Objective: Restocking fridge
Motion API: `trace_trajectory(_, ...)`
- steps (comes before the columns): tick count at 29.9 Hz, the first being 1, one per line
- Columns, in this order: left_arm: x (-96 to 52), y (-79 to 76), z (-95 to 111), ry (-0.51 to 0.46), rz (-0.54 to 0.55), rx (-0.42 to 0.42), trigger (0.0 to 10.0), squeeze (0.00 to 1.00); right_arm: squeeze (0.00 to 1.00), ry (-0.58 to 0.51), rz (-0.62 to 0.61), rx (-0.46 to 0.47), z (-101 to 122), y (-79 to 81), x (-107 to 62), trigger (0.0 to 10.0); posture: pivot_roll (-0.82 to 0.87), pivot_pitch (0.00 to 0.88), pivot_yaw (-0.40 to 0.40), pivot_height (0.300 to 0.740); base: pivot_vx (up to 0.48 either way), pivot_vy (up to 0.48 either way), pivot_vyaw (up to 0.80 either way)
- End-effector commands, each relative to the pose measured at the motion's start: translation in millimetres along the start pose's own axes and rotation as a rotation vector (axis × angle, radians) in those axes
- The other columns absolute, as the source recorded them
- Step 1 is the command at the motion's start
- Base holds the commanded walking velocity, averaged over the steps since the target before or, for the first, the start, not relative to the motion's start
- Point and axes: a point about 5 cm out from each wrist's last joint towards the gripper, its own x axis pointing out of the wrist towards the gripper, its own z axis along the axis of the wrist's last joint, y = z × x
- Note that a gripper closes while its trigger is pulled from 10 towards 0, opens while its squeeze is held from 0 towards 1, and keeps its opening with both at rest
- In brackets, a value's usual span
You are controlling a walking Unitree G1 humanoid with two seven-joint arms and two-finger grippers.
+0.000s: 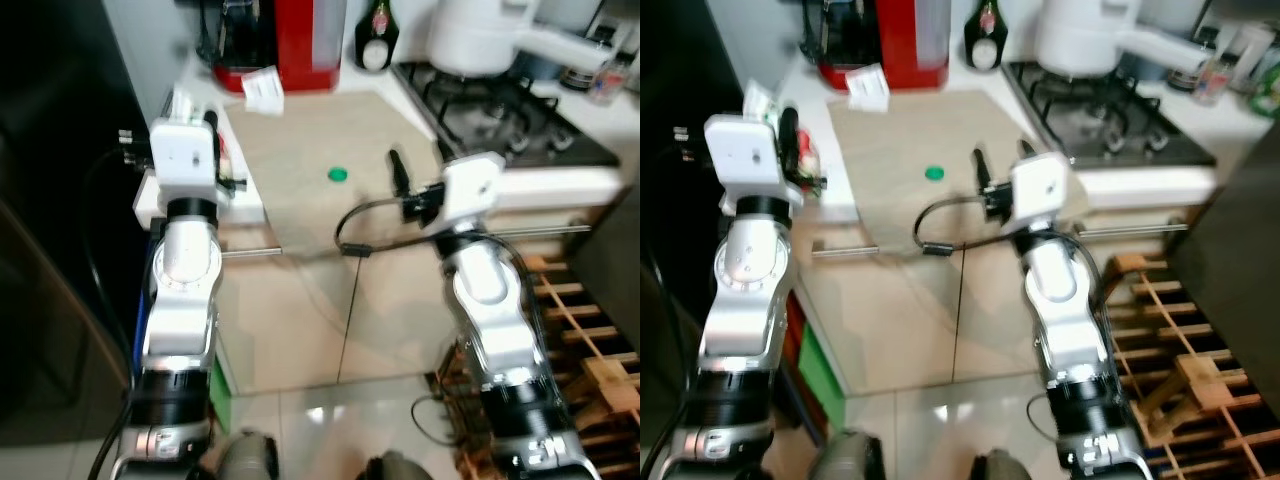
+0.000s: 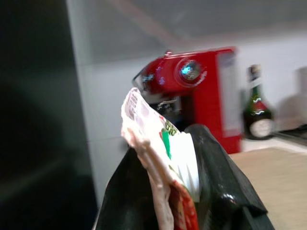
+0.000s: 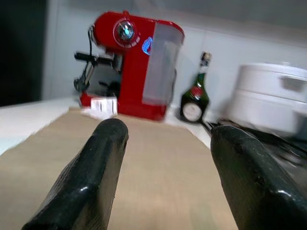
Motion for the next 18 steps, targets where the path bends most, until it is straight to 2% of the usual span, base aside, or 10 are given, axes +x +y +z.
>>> trace_trajectory(1,0.0,0.1,0.0,0.002,-0.004,0.0,10.0,0.0,0.0,-0.007,0.023,-0.001,2.6,4.3,1.2,10.0,-0.04,0.0,0.007,0.736,-0.326,0.0,0.0)
trace_trajectory(14,-3.4,-7.6,-3.5,0.015,-0.017,-0.013,10.0,0.0,0.0,0.033,0.027,0.002,-3.8,-0.5,-0.4,10.0,-0.05,0.0,0.007,0.736,-0.329,0.0,0.0)
trace_trajectory(18,-4.6,-7.7,-6.8,0.024,-0.03,-0.019,10.0,0.0,0.0,0.048,0.047,0.005,-6.7,3.0,-1.2,10.0,-0.05,0.0,0.014,0.736,0.0,0.0,0.26)
